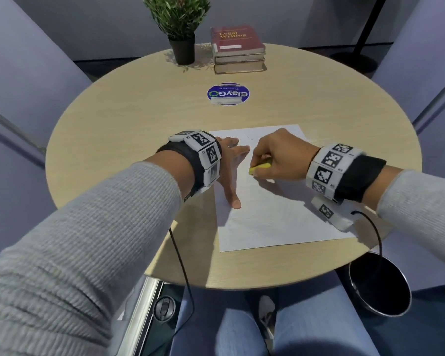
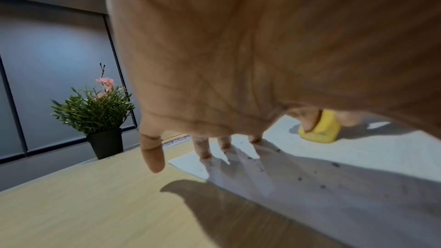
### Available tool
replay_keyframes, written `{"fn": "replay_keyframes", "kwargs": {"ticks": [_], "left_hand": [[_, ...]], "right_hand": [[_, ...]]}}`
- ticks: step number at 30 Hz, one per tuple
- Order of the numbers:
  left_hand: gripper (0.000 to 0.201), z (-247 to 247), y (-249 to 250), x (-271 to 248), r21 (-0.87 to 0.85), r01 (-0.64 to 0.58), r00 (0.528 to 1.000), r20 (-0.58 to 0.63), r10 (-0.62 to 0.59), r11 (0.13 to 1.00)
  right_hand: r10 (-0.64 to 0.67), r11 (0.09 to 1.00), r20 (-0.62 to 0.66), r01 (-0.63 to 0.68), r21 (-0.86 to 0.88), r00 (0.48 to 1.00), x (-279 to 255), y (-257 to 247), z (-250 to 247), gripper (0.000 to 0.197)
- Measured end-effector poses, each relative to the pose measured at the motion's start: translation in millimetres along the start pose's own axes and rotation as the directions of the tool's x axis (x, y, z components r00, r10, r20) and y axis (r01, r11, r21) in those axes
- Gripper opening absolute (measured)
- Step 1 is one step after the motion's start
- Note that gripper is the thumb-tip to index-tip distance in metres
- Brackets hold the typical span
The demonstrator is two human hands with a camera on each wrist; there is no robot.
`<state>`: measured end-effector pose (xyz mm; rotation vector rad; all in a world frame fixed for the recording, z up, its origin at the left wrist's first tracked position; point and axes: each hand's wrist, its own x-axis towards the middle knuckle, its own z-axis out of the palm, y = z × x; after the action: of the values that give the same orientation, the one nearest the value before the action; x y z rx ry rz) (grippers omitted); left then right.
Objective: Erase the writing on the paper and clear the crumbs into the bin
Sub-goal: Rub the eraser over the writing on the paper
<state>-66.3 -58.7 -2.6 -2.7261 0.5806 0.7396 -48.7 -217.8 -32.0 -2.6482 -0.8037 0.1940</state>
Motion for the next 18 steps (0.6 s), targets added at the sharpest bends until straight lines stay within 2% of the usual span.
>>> {"fn": "replay_keyframes", "kwargs": {"ticks": [2, 5, 9, 10, 13, 18], "left_hand": [[0.141, 0, -1, 1, 0.007, 0.001, 1.0, 0.01, -0.001, 1.0], [0.125, 1, -1, 3, 0.0, 0.006, 1.0, -0.007, -0.006, 1.0], [0.122, 5, -2, 7, -0.003, -0.01, 0.999, -0.036, 0.01, 1.0], [0.122, 4, -1, 7, 0.001, -0.005, 0.999, -0.034, 0.005, 1.0], [0.122, 0, 1, 7, 0.027, 0.012, 1.0, -0.008, -0.011, 1.0], [0.127, 3, -2, 12, 0.023, 0.011, 1.0, -0.015, -0.01, 1.0]], "right_hand": [[0.003, 1.0, 0.011, -0.003, 0.02, 1.0, -2, 1, -2, 0.015], [0.086, 0.996, -0.037, -0.085, 0.037, 0.996, 3, 9, -10, 0.015], [-0.047, 0.999, 0.019, 0.047, 0.011, 0.999, -4, -4, 2, 0.014], [-0.046, 0.999, 0.026, 0.045, 0.022, 0.999, -5, -4, 0, 0.013], [0.051, 0.998, -0.025, -0.05, 0.043, 0.998, -3, 4, -9, 0.015], [-0.085, 0.996, 0.042, 0.084, 0.028, 0.995, -10, -10, 3, 0.012]]}}
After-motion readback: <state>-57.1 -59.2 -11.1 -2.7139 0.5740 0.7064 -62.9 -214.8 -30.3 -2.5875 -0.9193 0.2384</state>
